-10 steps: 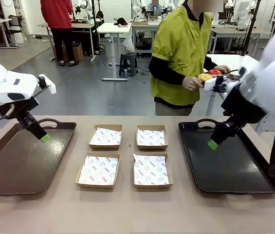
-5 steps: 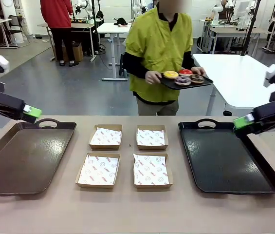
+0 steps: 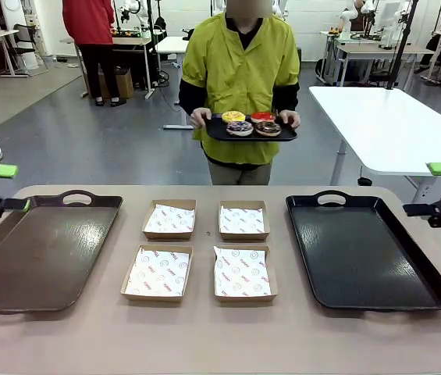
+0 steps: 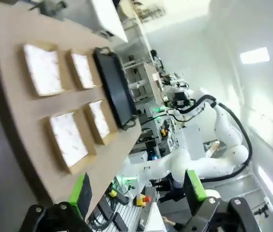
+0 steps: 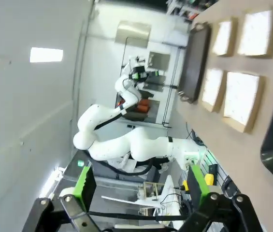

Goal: Individually package the donuts and arrange them on the tray.
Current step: Pick up one Paper togo box.

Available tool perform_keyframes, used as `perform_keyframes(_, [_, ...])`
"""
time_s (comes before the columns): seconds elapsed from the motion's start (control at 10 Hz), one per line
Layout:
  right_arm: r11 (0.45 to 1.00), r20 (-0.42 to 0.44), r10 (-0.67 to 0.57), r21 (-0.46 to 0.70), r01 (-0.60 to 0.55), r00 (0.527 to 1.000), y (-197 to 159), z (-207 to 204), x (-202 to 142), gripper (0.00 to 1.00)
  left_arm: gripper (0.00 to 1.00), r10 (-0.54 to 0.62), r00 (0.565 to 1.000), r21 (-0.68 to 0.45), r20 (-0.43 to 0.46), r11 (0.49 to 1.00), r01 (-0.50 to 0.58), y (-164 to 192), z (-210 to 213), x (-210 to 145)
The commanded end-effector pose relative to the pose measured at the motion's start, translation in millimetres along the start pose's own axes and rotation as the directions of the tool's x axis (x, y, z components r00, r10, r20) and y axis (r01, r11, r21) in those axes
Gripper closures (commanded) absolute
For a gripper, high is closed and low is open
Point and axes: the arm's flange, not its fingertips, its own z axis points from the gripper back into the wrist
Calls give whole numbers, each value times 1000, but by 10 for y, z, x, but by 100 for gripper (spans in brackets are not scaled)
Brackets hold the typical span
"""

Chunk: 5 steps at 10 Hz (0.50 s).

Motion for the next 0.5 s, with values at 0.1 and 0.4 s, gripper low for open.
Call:
perform_keyframes(0.1, [991,41,0,-131,5,999,87,227,-32,0,0,66,997,108,-29,992,-62,65,341,-4])
perform_keyframes(0.4, [973,52,7,-231,5,999,116,388,-98,0,0,100,995,102,4,990,-100,143,657,-105])
